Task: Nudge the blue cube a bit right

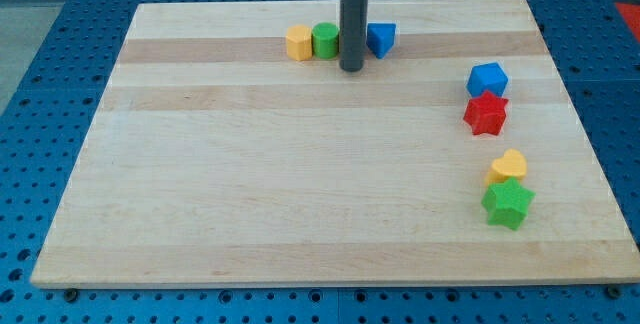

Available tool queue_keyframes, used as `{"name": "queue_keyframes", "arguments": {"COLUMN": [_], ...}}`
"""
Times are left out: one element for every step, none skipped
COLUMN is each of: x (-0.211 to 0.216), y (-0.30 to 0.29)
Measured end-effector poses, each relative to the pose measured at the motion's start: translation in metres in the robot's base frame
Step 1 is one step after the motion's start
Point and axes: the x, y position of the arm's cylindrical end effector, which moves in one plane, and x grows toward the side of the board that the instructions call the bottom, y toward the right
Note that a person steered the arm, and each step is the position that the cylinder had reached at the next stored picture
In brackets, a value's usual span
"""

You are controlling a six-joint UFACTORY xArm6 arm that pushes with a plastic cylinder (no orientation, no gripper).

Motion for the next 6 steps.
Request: {"name": "queue_keyframes", "arguments": {"x": [0.006,0.006,0.007,0.008,0.008,0.008], "y": [-0.014,-0.015,0.005,0.053,0.106,0.165]}}
